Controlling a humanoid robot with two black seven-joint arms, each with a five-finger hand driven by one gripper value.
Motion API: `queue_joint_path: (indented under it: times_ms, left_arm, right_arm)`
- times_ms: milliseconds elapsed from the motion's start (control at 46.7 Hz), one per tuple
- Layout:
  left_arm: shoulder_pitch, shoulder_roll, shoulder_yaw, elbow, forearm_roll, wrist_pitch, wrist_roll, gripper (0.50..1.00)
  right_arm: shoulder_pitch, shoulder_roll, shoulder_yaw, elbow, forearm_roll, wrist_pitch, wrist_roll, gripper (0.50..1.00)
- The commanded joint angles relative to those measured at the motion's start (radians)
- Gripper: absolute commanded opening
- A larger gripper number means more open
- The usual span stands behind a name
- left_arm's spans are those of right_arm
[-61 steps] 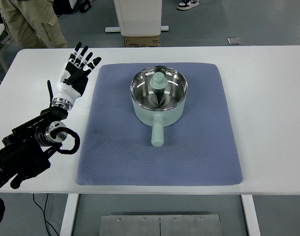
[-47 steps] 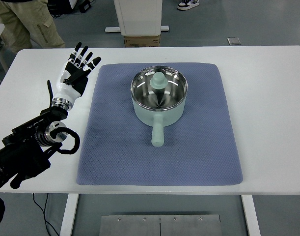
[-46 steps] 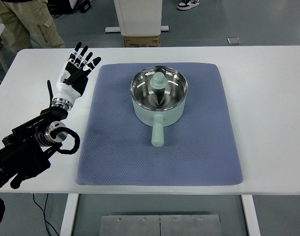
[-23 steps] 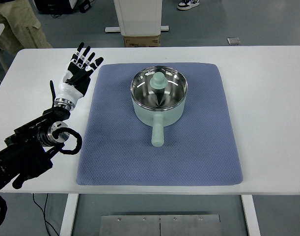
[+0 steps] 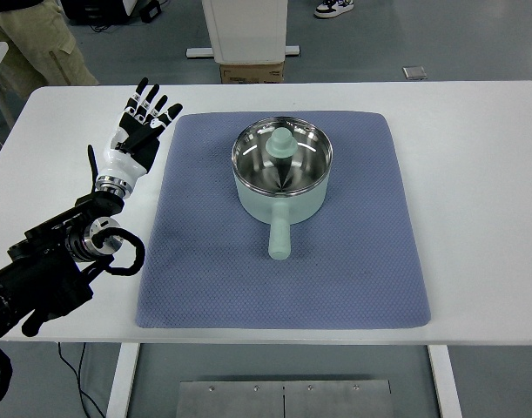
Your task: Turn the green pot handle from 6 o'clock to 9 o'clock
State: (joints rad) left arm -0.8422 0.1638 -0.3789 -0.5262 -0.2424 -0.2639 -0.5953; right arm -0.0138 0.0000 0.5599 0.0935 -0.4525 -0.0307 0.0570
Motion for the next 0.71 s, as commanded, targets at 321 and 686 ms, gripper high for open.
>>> queue_joint_path:
  times_ms: [321,686]
  left_arm:
    - [0.002,0.000,-0.002,0.000,0.000,0.000,0.000,1.000]
    - [-0.009,0.014,-0.002,-0.001,0.003,-0.003,-0.001,1.000]
  right_arm:
    - [0.000,0.000,0.000,-0.001,0.000,0.000,0.000,1.000]
    - [0.000,0.000,0.000,0.000,0.000,0.000,0.000,1.000]
